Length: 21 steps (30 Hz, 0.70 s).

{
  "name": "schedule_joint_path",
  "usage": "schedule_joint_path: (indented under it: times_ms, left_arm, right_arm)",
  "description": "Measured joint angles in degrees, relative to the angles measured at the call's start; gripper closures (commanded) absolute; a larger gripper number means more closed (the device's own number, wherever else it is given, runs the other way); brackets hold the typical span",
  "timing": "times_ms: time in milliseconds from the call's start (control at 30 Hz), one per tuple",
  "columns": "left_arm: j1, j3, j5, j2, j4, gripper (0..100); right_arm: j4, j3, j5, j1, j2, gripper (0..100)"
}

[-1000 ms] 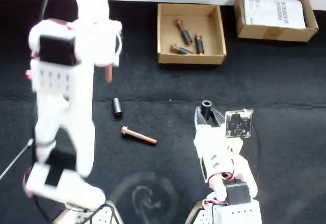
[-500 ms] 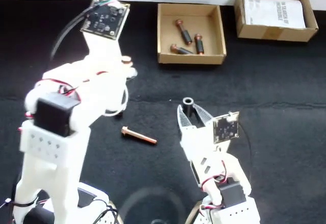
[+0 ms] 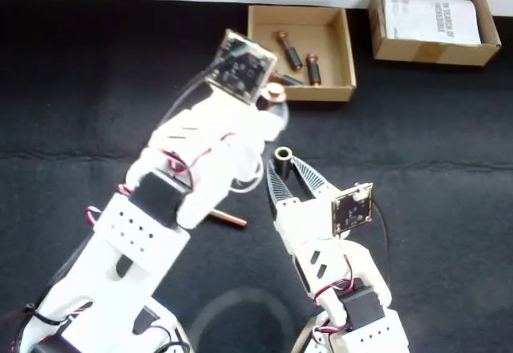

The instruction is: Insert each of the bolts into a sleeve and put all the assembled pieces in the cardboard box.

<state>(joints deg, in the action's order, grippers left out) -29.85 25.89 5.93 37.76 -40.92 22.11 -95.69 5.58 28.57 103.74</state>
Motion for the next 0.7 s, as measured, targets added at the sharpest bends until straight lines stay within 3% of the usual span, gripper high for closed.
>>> schedule_joint_path:
  times_ms: [233,533,700]
  left_arm:
    - [-1.76,3.34,0.00,0.09,6.42,99]
    - [-1.85,3.34,0.26,0.09,7.38,99]
    - [-1.93,3.34,5.98,0.09,7.38,99]
  right_arm:
    - [0.00,0.00,0.00,0.00,0.00,99.1]
    - [0.00,0.00,0.00,0.00,0.00,99.1]
    - [0.00,0.00,0.09,0.00,0.00,99.1]
